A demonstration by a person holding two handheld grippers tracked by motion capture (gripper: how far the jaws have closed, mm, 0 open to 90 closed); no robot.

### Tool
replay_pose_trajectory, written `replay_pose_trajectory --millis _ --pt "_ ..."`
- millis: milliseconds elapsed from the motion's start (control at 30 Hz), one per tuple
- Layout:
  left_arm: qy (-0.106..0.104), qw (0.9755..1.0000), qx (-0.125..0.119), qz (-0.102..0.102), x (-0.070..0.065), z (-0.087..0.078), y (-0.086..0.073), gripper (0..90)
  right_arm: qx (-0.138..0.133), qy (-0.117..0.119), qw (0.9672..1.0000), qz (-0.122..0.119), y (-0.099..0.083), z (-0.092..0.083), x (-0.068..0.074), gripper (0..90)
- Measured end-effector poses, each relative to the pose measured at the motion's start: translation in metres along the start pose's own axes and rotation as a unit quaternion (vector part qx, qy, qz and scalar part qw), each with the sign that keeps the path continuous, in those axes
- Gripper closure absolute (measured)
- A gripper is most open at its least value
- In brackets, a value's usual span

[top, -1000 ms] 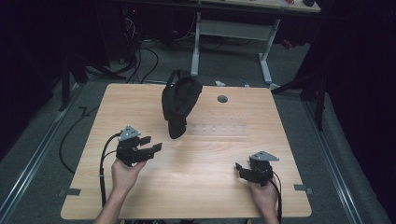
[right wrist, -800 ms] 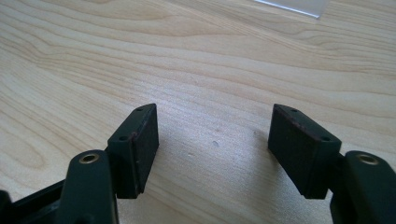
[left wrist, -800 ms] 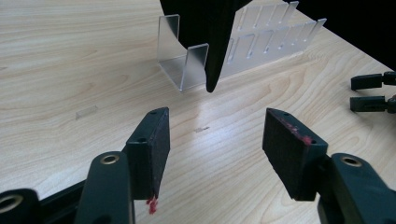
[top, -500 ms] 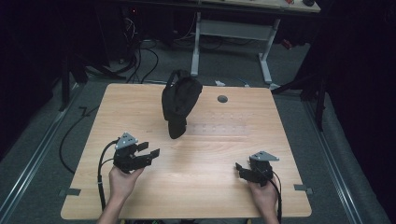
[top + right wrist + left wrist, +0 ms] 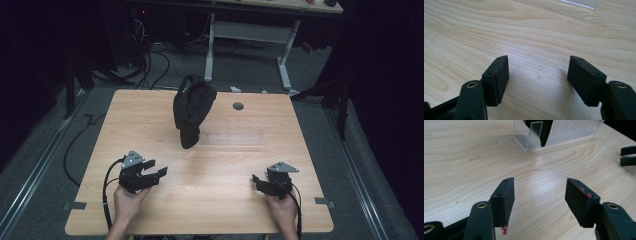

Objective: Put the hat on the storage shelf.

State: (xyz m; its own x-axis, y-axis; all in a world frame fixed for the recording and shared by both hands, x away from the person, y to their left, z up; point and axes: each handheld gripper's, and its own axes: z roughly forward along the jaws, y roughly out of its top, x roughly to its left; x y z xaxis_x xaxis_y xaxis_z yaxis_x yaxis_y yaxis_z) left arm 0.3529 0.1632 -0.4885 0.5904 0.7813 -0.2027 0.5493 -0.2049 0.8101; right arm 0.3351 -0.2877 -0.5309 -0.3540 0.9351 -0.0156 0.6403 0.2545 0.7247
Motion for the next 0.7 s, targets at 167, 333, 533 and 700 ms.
replay_pose_trajectory --millis 167,333,533,700 --pt "0.016 0.9999 0.001 0.002 -0.001 0.006 -0.008 40.8 0.0 0.0 1.0 0.0 0.0 0.0 0.0 33.8" --pt "0.03 0.9992 0.023 0.013 -0.002 0.016 -0.015 40.7 0.0 0.001 1.0 0.001 0.0 0.0 0.0 33.8" --pt "0.048 0.9977 0.043 0.019 0.002 0.028 -0.024 40.2 0.0 0.001 1.0 0.001 0.0 0.0 0.0 33.7" --pt "0.061 0.9961 0.055 0.032 0.0 0.036 -0.026 40.0 0.0 0.001 1.0 0.001 0.0 0.0 0.0 33.7"
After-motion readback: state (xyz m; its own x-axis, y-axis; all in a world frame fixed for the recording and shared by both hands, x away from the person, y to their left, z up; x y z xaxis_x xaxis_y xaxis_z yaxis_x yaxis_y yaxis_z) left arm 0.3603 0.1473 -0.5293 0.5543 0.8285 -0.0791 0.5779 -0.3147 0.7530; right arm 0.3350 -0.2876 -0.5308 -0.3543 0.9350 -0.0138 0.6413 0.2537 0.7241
